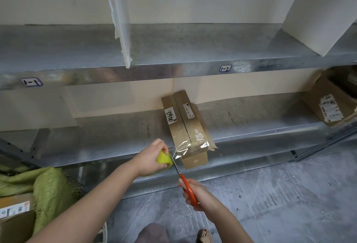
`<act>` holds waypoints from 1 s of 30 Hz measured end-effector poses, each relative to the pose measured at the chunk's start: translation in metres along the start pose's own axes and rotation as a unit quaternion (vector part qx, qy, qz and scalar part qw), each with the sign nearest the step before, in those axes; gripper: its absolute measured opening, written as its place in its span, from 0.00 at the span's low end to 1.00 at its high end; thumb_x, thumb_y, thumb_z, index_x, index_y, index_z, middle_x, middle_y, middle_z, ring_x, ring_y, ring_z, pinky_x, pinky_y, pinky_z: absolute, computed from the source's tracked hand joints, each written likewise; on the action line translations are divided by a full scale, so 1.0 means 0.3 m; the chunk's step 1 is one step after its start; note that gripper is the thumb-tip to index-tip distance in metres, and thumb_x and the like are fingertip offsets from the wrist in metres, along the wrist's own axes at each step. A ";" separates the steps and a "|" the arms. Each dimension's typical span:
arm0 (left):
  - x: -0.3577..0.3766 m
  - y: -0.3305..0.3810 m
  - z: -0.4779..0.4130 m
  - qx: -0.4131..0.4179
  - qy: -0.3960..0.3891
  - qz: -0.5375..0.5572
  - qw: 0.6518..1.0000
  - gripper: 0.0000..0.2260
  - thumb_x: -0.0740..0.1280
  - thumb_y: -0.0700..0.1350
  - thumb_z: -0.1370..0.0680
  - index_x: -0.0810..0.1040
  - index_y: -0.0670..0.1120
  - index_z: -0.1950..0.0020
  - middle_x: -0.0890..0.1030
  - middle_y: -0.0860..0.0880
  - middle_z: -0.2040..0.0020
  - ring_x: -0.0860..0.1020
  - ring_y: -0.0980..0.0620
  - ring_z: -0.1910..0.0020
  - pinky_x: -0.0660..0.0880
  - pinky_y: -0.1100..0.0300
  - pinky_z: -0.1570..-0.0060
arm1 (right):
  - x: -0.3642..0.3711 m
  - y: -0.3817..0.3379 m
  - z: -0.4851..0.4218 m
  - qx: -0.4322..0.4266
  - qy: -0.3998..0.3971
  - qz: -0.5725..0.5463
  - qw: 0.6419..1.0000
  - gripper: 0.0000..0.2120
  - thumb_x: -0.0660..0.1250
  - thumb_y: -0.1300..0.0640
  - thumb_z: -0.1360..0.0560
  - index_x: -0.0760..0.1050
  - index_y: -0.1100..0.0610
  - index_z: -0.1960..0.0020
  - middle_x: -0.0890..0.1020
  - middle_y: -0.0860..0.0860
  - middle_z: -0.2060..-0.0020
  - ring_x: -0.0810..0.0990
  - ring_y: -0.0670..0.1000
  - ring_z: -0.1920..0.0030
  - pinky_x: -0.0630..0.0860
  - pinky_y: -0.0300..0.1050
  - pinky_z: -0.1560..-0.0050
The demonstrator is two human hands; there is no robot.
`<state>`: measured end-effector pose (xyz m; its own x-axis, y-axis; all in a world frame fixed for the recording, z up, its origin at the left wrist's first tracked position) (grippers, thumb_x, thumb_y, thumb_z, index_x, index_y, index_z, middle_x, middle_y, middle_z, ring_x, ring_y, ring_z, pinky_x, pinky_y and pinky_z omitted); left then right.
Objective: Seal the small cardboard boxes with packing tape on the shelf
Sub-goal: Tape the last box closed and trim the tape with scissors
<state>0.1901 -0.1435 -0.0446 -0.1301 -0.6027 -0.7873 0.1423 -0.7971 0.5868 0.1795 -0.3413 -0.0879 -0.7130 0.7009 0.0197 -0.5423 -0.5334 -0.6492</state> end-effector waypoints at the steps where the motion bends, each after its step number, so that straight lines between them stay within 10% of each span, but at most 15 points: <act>1: -0.002 0.003 0.000 0.003 0.000 -0.002 1.000 0.17 0.74 0.47 0.28 0.70 0.48 0.46 0.67 0.52 0.43 0.71 0.51 0.46 0.70 0.53 0.43 | 0.000 -0.006 0.004 -0.003 -0.005 0.007 1.000 0.16 0.66 0.39 0.24 0.74 0.50 0.45 0.73 0.45 0.70 0.70 0.43 0.71 0.62 0.35 0.69; 17: -0.022 0.003 -0.006 -0.007 0.009 -0.014 1.000 0.17 0.73 0.49 0.29 0.67 0.53 0.49 0.66 0.54 0.44 0.71 0.52 0.46 0.71 0.50 0.43 | -0.049 0.014 0.000 0.006 0.001 0.028 1.000 0.25 0.62 0.35 0.25 0.71 0.50 0.36 0.68 0.51 0.58 0.65 0.48 0.61 0.60 0.44 0.56; 30: -0.014 -0.035 -0.013 -0.032 -0.007 -0.019 0.999 0.18 0.74 0.48 0.29 0.68 0.51 0.46 0.67 0.52 0.43 0.71 0.52 0.44 0.69 0.55 0.41 | -0.009 -0.026 0.000 0.022 -0.032 0.008 0.999 0.15 0.59 0.43 0.19 0.72 0.54 0.45 0.72 0.48 0.69 0.69 0.45 0.70 0.58 0.38 0.67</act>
<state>0.1930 -0.1324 -0.0481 -0.1509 -0.5723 -0.8060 0.1989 -0.8163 0.5423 0.1858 -0.3390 -0.0828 -0.7482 0.6608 0.0596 -0.5490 -0.5660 -0.6151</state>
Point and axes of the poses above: each hand's wrist, its own z-axis away from the middle knuckle, its own x-axis out of the palm, y = z × x, the point moved 6 cm from there along -z, towards the middle knuckle
